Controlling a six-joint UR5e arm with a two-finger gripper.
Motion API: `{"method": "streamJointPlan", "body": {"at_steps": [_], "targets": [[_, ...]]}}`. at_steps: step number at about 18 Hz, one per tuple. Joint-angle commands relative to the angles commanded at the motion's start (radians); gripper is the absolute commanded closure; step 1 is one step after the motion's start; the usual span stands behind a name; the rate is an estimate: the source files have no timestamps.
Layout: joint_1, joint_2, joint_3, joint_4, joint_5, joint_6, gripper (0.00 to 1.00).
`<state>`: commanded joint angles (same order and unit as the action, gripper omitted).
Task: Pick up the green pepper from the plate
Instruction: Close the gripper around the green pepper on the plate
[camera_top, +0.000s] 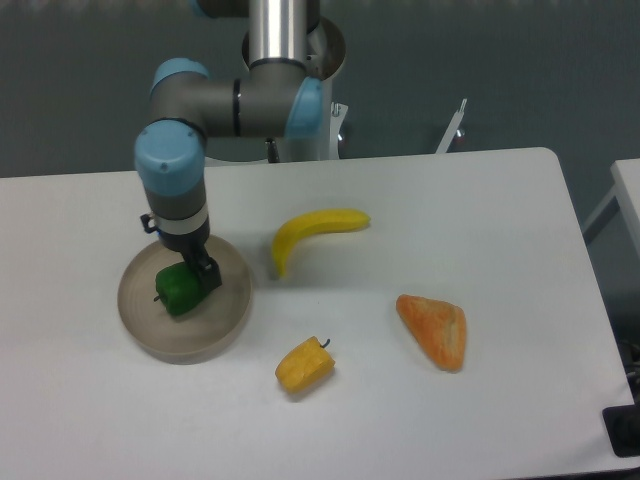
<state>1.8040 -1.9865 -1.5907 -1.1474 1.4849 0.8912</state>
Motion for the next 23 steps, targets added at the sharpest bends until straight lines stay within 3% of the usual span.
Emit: {"method": "streamJointPlan", "body": {"at_steps": [5, 11, 15, 19, 20, 21, 23], "targets": [[-0.012, -0.037, 0.000, 0.075, 0.000, -0.026, 0.00], [-0.014, -0.052, -0.021, 0.089, 0.005, -0.028, 0.00], [-0.015, -0.083, -0.028, 0.190, 0.021, -0.038, 0.01], [-0.014, -0.081, -0.031, 0.192, 0.046, -0.035, 0.63], [-0.014, -0.077, -0.029, 0.192, 0.049, -0.034, 0.75], [-0.012, -0.072, -0.026, 0.190, 0.049, -0.029, 0.85], [-0.009, -0.058, -0.020, 0.187, 0.048, -0.026, 0.89]]}}
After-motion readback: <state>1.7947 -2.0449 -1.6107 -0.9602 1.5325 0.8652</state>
